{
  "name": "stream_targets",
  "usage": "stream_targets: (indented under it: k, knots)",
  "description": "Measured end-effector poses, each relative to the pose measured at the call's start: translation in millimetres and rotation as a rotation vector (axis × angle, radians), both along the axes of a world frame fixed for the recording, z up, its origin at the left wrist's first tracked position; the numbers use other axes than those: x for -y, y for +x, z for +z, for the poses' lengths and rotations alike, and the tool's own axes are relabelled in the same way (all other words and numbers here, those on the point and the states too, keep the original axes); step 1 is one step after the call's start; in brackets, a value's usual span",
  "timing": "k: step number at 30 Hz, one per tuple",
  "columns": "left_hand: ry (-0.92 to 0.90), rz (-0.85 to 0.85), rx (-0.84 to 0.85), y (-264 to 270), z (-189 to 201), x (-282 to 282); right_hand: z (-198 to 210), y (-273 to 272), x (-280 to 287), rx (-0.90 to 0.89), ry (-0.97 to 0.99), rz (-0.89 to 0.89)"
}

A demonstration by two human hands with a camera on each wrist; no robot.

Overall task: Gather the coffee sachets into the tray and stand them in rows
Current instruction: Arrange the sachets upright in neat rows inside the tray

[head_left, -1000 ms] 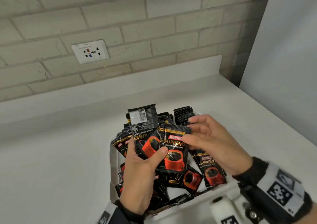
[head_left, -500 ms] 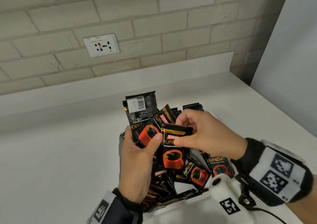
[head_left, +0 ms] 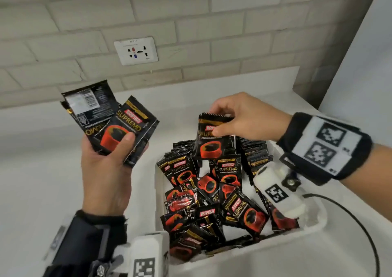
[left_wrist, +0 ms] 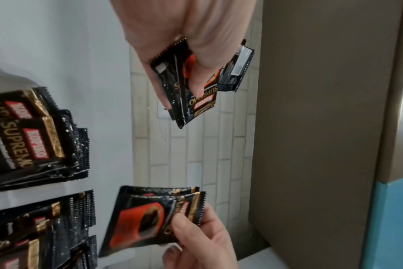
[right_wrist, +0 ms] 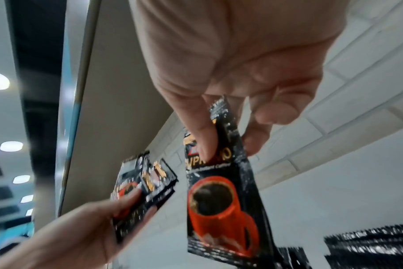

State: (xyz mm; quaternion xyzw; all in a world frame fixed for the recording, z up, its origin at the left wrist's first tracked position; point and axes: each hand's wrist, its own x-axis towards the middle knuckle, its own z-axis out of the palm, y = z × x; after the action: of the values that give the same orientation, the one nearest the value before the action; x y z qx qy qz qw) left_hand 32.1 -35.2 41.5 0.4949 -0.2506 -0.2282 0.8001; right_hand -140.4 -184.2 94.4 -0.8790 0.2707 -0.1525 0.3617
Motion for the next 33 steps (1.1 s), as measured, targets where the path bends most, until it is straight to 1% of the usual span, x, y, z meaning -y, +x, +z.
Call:
stream_targets:
  k: [4,7,10,14,17,20,27,33]
  knots:
    - [0.065,-0.019,-0.082,7,-15,-1,-21,33,-5,-0.264,-0.181,0.112]
    - [0.104,-0.021,-0.189,8,-27,3,-38,54,-9,-0.382,-0.263,0.168]
    - [0.125,-0.003,-0.228,3,-36,13,-51,69,-14,-0.449,-0.343,0.222]
    - [0.127,0.020,-0.255,-3,-46,31,-58,77,-18,-0.506,-0.478,0.283]
    - [0.136,0.061,-0.253,-6,-52,42,-60,79,-17,-0.535,-0.536,0.300]
    - [0.151,0.075,-0.233,-8,-55,50,-61,78,-16,-0.531,-0.535,0.296]
    - [0.148,0.022,-0.218,-16,-57,56,-72,80,-18,-0.557,-0.522,0.297]
    - [0.148,0.046,-0.256,-11,-58,54,-74,87,-14,-0.560,-0.513,0.280]
